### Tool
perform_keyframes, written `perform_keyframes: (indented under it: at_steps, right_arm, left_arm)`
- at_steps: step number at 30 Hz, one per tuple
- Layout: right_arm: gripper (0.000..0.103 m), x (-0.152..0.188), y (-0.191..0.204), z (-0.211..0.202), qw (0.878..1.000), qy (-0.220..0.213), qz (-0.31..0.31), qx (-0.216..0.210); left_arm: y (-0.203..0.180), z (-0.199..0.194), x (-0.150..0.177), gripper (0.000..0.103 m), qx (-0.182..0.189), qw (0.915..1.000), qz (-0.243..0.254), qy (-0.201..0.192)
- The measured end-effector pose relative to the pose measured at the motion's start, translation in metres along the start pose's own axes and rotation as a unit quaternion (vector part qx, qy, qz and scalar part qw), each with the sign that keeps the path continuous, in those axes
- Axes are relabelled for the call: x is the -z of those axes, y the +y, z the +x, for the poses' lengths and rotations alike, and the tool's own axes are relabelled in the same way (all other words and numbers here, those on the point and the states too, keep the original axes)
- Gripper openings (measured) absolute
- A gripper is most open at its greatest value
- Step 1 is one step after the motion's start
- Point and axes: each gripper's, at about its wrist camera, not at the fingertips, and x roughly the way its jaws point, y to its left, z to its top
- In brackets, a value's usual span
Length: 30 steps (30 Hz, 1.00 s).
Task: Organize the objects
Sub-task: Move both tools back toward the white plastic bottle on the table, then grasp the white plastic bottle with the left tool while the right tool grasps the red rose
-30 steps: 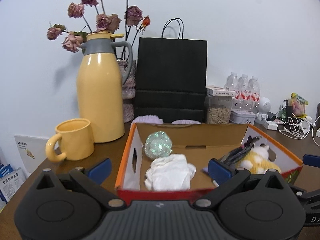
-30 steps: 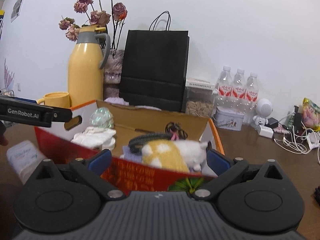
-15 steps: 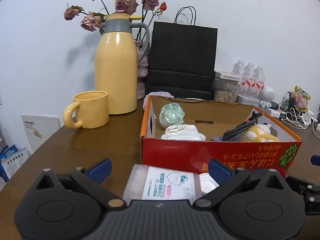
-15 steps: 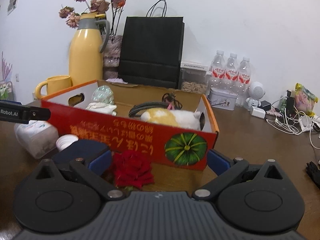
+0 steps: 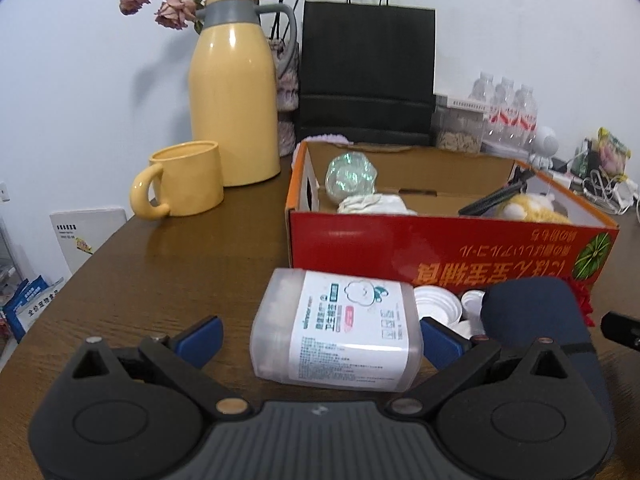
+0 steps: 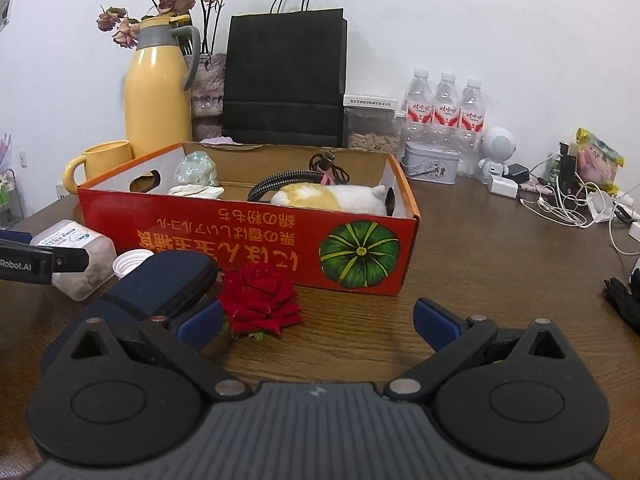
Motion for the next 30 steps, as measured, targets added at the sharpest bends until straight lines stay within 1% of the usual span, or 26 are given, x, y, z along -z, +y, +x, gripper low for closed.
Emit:
perform_keyframes:
  at_steps: [5, 9, 11, 14, 16, 20, 21, 23, 24, 25, 28, 30]
  right_arm:
    - [0.103, -0.001, 0.002, 0.007, 1.0, 0.02, -0.002, 0.0]
    - [0.103, -0.004, 0.002, 0.016, 0.999, 0.031, 0.009, -0.014]
    - [0.103, -0.006, 0.003, 0.022, 0.999, 0.034, 0.011, -0.018]
    - [0.101, -0.01, 0.006, 0.031, 0.999, 0.044, 0.006, -0.021]
    - [0.098, -0.012, 0.008, 0.037, 0.998, 0.054, 0.002, -0.027]
    - [0.093, -0.015, 0.01, 0.045, 0.997, 0.058, -0.002, -0.04]
    - [0.091, -0.016, 0.01, 0.046, 0.997, 0.058, -0.001, -0.042]
    - [0.081, -0.016, 0.012, 0.047, 0.997, 0.054, 0.001, -0.052]
    - [0.07, -0.017, 0.013, 0.047, 0.997, 0.053, 0.001, -0.056]
    - [0.055, -0.017, 0.013, 0.047, 0.997, 0.052, 0.001, -0.062]
    - [0.044, -0.016, 0.013, 0.044, 0.996, 0.046, 0.008, -0.075]
    - [0.041, -0.015, 0.014, 0.037, 0.997, 0.032, 0.006, -0.069]
  left_arm:
    - [-0.001, 0.006, 0.001, 0.103, -0.008, 0.9999, 0.001, 0.01]
    - [0.0, 0.013, -0.002, 0.103, -0.01, 0.9998, 0.0, 0.019]
    - [0.0, 0.015, -0.004, 0.101, -0.005, 0.9998, -0.003, 0.017]
    - [0.003, 0.019, -0.006, 0.094, 0.011, 0.9996, -0.011, 0.023]
    - [0.004, 0.019, -0.005, 0.084, 0.019, 0.9994, -0.014, 0.026]
    - [0.003, 0.018, -0.006, 0.084, 0.019, 0.9994, -0.017, 0.022]
    - [0.004, 0.018, -0.006, 0.084, 0.019, 0.9994, -0.018, 0.021]
    - [0.004, 0.017, -0.006, 0.084, 0.02, 0.9994, -0.022, 0.019]
    - [0.004, 0.017, -0.006, 0.084, 0.02, 0.9994, -0.022, 0.019]
    - [0.004, 0.017, -0.006, 0.084, 0.019, 0.9994, -0.021, 0.019]
    - [0.003, 0.016, -0.005, 0.084, 0.017, 0.9996, -0.018, 0.016]
    - [0.004, 0.014, -0.005, 0.083, 0.017, 0.9996, -0.02, 0.012]
